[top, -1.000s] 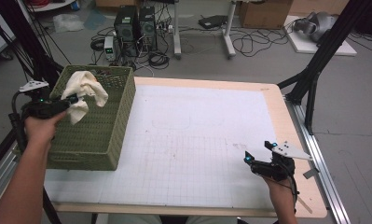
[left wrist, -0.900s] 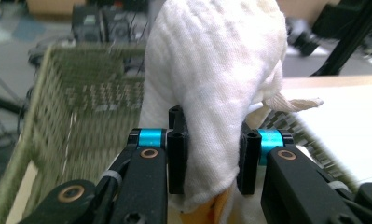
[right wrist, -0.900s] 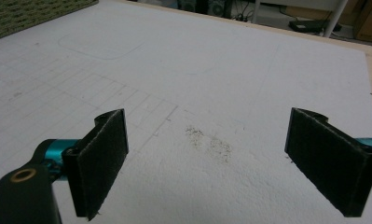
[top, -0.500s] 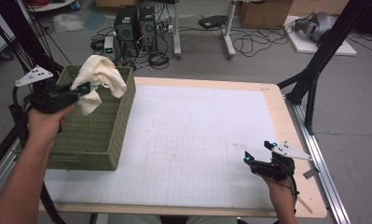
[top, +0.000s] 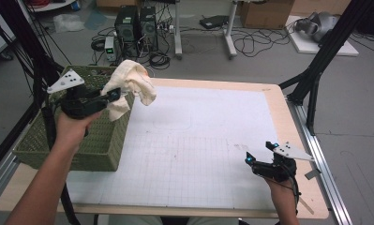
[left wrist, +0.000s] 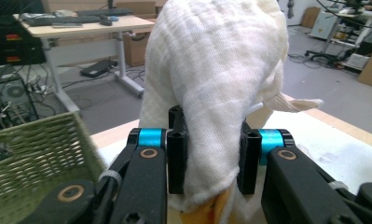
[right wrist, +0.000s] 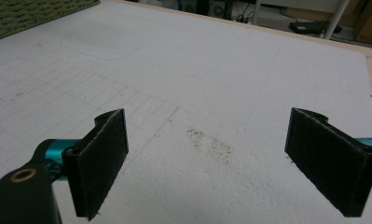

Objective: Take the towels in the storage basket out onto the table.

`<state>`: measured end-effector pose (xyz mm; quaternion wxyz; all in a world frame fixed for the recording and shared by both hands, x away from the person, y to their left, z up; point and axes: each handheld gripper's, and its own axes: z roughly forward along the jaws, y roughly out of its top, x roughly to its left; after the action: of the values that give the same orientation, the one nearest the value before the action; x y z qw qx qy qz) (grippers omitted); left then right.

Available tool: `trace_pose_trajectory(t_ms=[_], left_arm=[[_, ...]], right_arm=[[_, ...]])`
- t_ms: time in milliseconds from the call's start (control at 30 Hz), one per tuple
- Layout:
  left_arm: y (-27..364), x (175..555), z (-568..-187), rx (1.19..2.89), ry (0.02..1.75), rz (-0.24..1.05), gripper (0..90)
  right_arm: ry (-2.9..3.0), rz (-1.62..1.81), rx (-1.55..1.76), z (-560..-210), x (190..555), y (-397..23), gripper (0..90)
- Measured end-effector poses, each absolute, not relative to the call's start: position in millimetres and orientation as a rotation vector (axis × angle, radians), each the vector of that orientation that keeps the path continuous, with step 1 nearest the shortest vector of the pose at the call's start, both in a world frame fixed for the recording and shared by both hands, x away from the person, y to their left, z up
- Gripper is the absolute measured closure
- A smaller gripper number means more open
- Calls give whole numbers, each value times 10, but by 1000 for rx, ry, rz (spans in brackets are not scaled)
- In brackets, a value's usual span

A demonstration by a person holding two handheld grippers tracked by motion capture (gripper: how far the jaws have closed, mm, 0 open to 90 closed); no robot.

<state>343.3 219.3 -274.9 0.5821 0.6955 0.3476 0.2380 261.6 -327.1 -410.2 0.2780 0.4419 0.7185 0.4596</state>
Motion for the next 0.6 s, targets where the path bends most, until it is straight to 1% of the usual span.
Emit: trace_pose_trajectory(t_ms=[300, 600], left_arm=[[1889, 3391, -2821, 1619, 743, 511, 717], [1493, 3388, -2976, 1642, 683, 440, 716]], right_arm=[[1934, 1234, 1183, -4105, 2621, -3264, 125], [1936, 1232, 1183, -4108, 2621, -3267, 125]])
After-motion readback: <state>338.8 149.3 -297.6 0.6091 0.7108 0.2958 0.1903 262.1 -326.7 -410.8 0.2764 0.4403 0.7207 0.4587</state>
